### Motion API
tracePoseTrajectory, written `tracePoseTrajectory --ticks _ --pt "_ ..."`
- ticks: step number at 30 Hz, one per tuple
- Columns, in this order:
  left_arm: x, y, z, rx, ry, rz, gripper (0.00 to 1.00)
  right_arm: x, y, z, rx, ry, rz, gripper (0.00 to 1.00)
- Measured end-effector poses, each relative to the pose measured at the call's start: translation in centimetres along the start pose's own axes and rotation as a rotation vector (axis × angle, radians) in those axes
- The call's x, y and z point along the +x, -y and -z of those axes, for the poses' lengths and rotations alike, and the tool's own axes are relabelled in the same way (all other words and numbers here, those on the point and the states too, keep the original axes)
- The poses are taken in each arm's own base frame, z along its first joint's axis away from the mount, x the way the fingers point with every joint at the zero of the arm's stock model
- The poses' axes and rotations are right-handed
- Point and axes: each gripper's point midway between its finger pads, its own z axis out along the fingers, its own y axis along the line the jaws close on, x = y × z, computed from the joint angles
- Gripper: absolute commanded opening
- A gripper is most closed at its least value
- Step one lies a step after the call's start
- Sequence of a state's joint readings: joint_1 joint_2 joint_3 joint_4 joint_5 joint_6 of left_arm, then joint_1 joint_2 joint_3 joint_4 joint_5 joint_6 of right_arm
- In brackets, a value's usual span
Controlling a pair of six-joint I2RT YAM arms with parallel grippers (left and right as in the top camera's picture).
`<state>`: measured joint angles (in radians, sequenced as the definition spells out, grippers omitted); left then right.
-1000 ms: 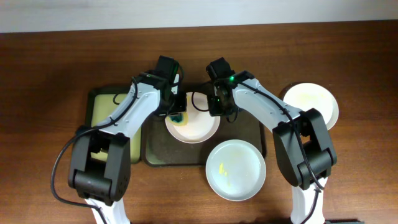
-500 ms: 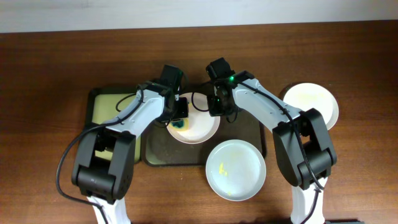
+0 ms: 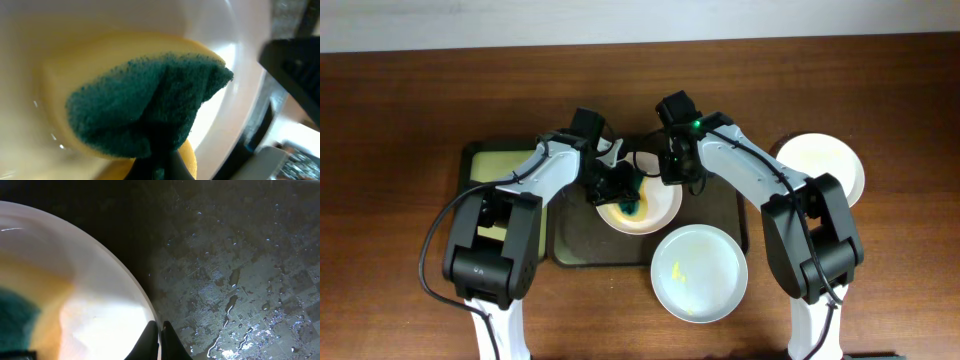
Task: Clean dirty plates on tray and stack at the side
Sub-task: 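Scrub the second plate with the sponge held in the left gripper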
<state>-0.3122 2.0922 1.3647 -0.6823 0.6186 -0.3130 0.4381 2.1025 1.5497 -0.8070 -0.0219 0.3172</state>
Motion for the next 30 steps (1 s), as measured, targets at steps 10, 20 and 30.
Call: tracePoseTrajectory --ticks 10,20,30 --pt "-5.5 1.3 6.7 -0.118 0.099 -0.012 0.00 0.0 0.0 0.0 -0.001 -0.001 0.002 0.04" --pt "-3.4 -2.5 1.1 -0.308 0.193 -0.130 0.00 0.0 0.1 0.0 0.001 -0.001 0.002 0.04" --pt "-0.4 2.8 2.6 -0.025 -0.047 -0.053 0.00 -0.1 0.1 0.0 -0.003 0.000 -0.009 0.50"
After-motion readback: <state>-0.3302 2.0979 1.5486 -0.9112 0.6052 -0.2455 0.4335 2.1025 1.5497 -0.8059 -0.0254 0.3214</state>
